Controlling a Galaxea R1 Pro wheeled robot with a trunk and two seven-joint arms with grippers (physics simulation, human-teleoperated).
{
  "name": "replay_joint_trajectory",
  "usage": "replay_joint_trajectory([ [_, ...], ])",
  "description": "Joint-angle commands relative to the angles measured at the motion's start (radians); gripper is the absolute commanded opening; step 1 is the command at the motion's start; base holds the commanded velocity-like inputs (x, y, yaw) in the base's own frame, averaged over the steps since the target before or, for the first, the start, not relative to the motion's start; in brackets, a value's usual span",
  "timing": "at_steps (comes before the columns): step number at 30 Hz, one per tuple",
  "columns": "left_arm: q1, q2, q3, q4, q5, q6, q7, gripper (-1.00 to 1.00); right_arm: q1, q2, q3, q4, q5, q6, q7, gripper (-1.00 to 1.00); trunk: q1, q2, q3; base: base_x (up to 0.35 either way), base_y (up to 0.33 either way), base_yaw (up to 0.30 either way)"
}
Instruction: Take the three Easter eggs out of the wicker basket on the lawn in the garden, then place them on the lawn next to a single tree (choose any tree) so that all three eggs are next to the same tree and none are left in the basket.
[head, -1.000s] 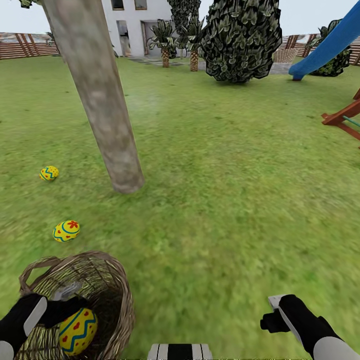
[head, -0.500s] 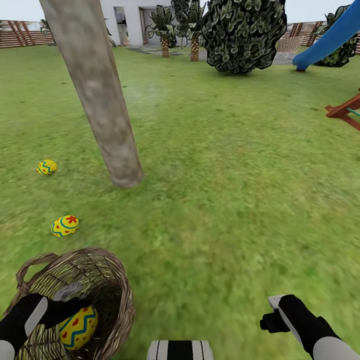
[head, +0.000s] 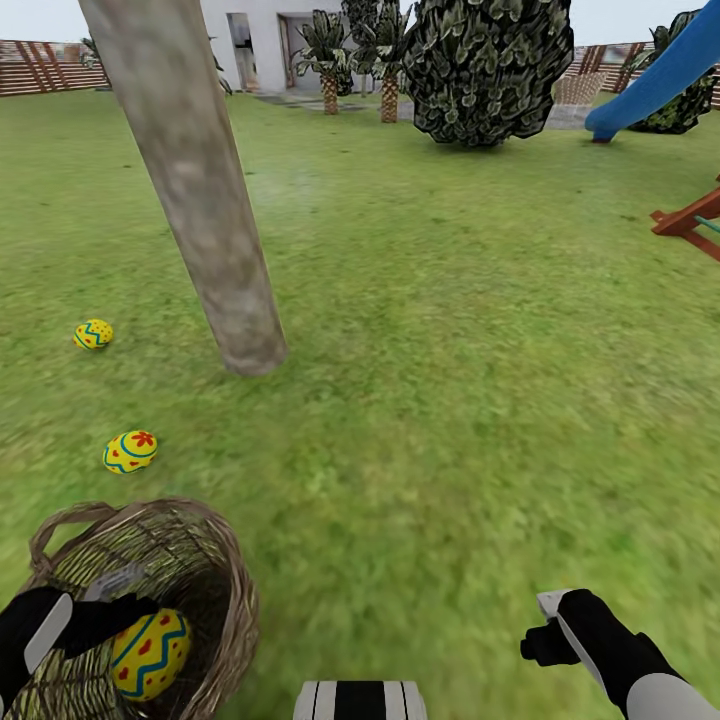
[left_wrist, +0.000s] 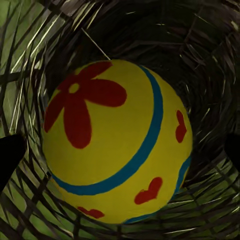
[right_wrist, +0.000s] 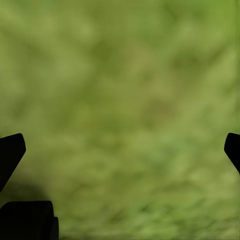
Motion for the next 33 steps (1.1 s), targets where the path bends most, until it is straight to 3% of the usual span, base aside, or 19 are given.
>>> replay_joint_trajectory([
  [1,0.0,0.0,0.005,-0.001,-0.003,0.006,-0.005,1.0,0.0,-0.001,0.005,-0.002,0.009,0.004,0.007,1.0,0.0,0.0,-0.001,0.0,0.0,0.0],
  [20,0.0,-0.002,0.006,-0.004,-0.003,0.004,-0.003,1.0,0.0,-0.001,0.005,-0.002,0.009,0.004,0.005,1.0,0.008,-0.005,-0.07,0.0,0.0,0.0],
  [24,0.0,-0.003,0.005,-0.001,-0.002,-0.074,-0.001,1.0,0.0,0.0,0.006,-0.002,0.009,0.004,0.005,1.0,0.01,-0.005,-0.086,0.0,0.0,0.0],
  [30,0.0,-0.005,0.004,0.001,-0.002,-0.082,-0.002,1.0,0.0,0.0,0.005,-0.002,0.009,0.004,0.005,1.0,0.012,-0.007,-0.109,0.0,0.0,0.0],
  [33,0.0,-0.006,0.004,0.001,-0.001,-0.085,-0.002,1.0,0.0,-0.001,0.005,-0.002,0.009,0.004,0.005,1.0,0.012,-0.007,-0.109,0.0,0.0,0.0],
])
